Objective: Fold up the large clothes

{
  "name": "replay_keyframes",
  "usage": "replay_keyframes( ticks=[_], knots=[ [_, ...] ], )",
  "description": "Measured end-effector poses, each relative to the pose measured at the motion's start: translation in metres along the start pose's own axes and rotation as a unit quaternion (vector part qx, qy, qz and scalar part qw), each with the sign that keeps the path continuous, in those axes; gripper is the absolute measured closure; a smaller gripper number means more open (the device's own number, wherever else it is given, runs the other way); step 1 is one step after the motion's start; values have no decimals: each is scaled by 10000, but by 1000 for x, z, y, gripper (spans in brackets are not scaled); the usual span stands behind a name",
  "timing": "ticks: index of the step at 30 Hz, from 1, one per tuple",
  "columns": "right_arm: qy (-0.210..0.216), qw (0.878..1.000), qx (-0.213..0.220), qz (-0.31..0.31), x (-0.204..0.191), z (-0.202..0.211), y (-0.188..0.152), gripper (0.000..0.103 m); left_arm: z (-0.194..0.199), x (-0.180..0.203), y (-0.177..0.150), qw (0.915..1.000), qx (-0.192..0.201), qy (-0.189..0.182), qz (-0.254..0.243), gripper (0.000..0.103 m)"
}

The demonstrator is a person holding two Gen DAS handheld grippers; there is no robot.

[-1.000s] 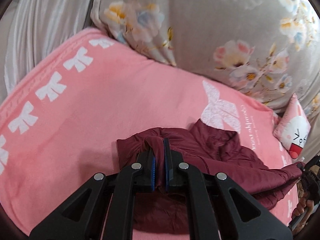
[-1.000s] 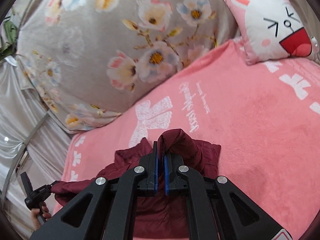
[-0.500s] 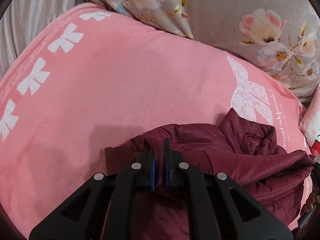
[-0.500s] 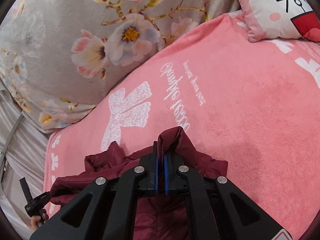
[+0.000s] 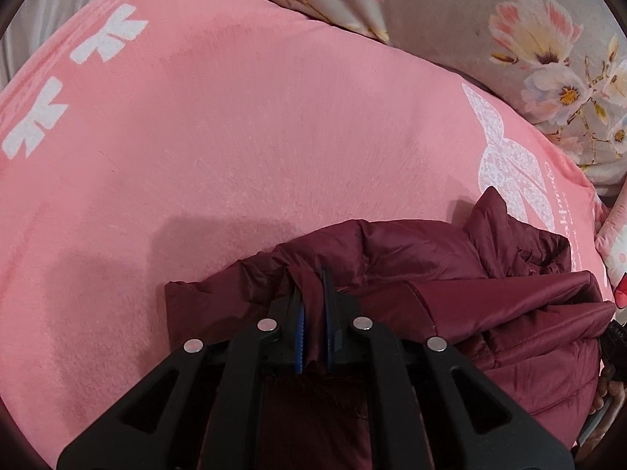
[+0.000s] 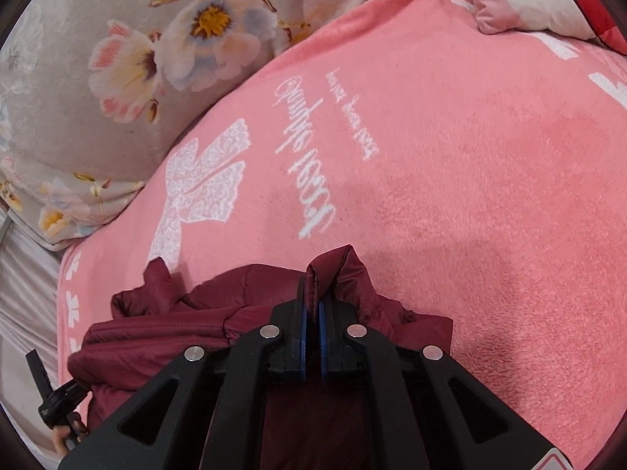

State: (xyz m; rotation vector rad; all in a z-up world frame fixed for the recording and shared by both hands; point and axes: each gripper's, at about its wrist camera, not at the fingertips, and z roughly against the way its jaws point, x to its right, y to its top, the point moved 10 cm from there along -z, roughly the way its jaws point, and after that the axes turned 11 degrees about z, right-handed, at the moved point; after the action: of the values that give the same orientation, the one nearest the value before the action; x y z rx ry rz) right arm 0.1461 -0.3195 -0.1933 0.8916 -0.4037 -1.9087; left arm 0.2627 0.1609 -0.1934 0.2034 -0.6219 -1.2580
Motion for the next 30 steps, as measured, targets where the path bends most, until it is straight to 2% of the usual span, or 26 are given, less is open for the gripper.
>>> replay_keyframes(
  ticks=[9, 13, 16, 19, 20, 21, 22, 23, 24, 25, 27, 28, 30],
  knots=[
    [-35, 10000, -58, 43, 3, -12, -7, 103, -6, 2, -1, 9992, 287, -269, -34, 95],
    [225, 9996, -76, -127, 4, -10, -6, 101, -5, -1, 4, 9984, 202, -503, 186, 94],
    [319, 9993, 9, -202, 6, 14, 8, 93, 15, -5, 16, 9965, 142, -704, 436, 91],
    [-22, 9985, 539, -124, 9, 63, 36, 72, 57, -5, 38, 9952, 361, -845, 348, 87],
    [-136, 9971, 744, -86, 9, 81, 45, 69, 74, -4, 45, 9949, 459, -853, 292, 83],
    [-168, 9949, 997, 7, 5, 106, 56, 69, 88, -6, 52, 9946, 636, -776, 262, 65],
    [-150, 9935, 1123, 74, -1, 119, 61, 69, 109, -11, 64, 9930, 1066, -461, 229, 52],
    [-81, 9920, 1244, 191, -10, 135, 64, 69, 128, -15, 73, 9888, 1471, -197, 171, 25],
    [32, 9901, 1352, 378, -25, 151, 65, 69, 155, -15, 83, 9796, 2010, 55, -8, 14],
    [76, 9891, 1376, 519, -36, 158, 63, 69, 172, -11, 89, 9728, 2299, 202, -196, 14],
    [180, 9862, 1315, 995, -71, 169, 51, 69, 198, -1, 92, 9669, 2463, 470, -480, 16],
    [205, 9848, 1265, 1171, -86, 169, 43, 70, 204, 9, 89, 9669, 2444, 431, -588, 17],
    [426, 9786, 1068, 1708, -133, 162, 14, 81, 207, 48, 66, 9704, 2199, 79, -996, 26]
  ],
)
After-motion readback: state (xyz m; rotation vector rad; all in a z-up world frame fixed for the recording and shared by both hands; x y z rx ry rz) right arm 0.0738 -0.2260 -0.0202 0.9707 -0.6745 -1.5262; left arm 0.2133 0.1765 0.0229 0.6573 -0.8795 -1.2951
